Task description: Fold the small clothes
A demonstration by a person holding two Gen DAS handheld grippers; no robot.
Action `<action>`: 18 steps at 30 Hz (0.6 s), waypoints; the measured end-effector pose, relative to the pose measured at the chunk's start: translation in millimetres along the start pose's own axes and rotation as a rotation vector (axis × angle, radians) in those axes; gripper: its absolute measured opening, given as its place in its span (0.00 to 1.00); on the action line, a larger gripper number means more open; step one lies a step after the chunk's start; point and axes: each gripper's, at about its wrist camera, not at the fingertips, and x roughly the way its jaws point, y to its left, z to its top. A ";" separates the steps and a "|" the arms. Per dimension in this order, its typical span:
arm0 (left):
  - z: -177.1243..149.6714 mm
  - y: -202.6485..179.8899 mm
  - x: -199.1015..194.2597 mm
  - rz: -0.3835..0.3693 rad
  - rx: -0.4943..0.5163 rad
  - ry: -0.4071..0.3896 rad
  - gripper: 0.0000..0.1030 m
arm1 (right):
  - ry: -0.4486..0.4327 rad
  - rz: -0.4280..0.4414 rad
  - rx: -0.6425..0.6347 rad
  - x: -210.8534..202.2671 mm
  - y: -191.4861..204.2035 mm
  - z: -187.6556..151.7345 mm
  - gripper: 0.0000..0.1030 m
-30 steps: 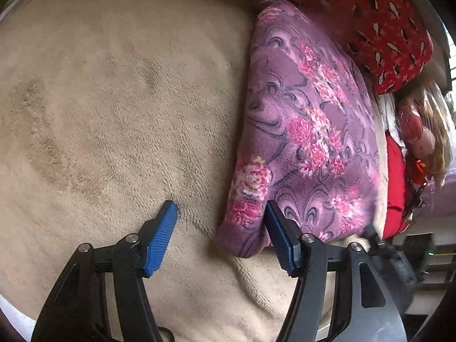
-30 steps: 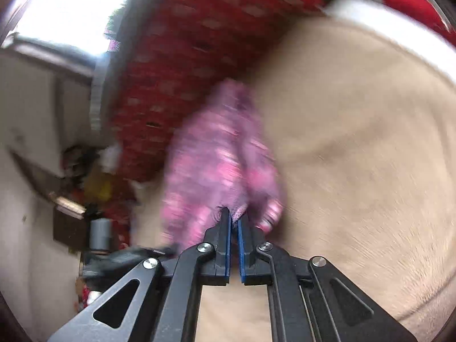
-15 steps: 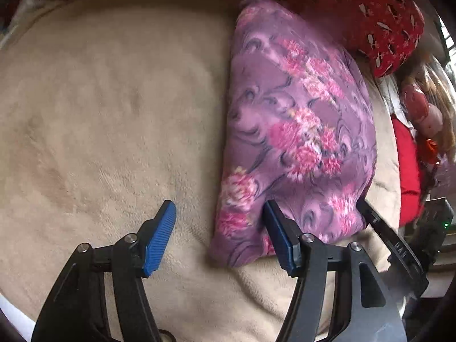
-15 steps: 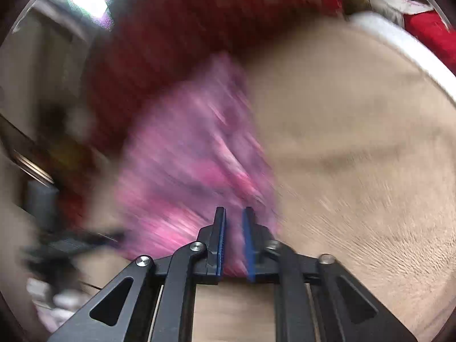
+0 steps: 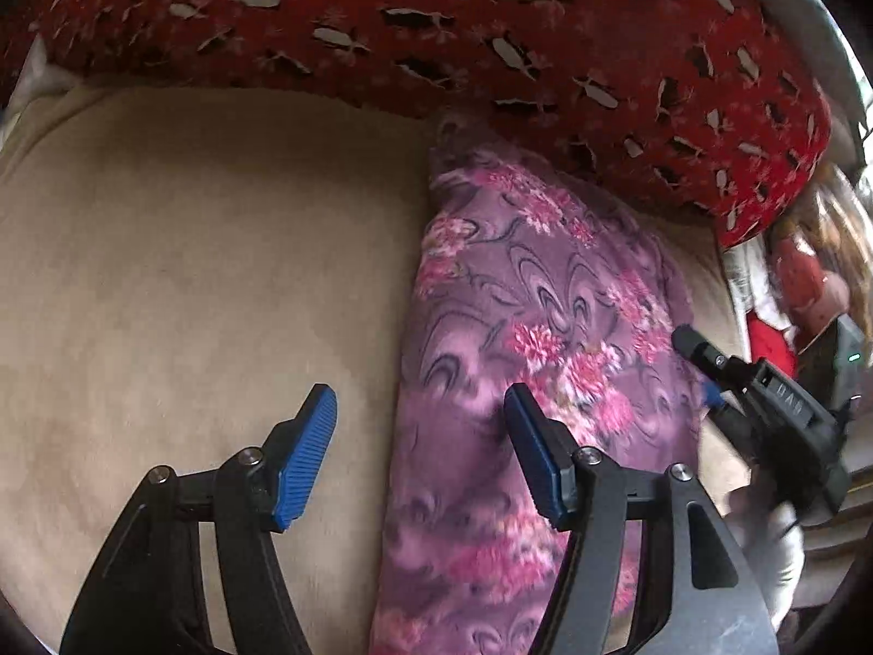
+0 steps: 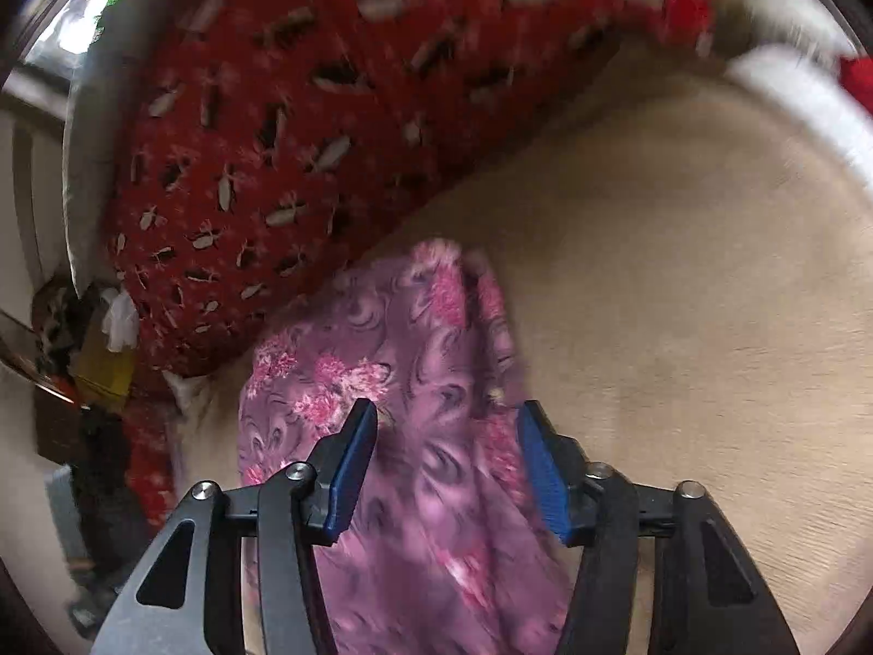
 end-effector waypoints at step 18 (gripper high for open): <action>-4.7 -5.8 5.5 0.008 0.018 0.018 0.63 | -0.038 -0.137 -0.289 0.0 34.2 -27.0 0.32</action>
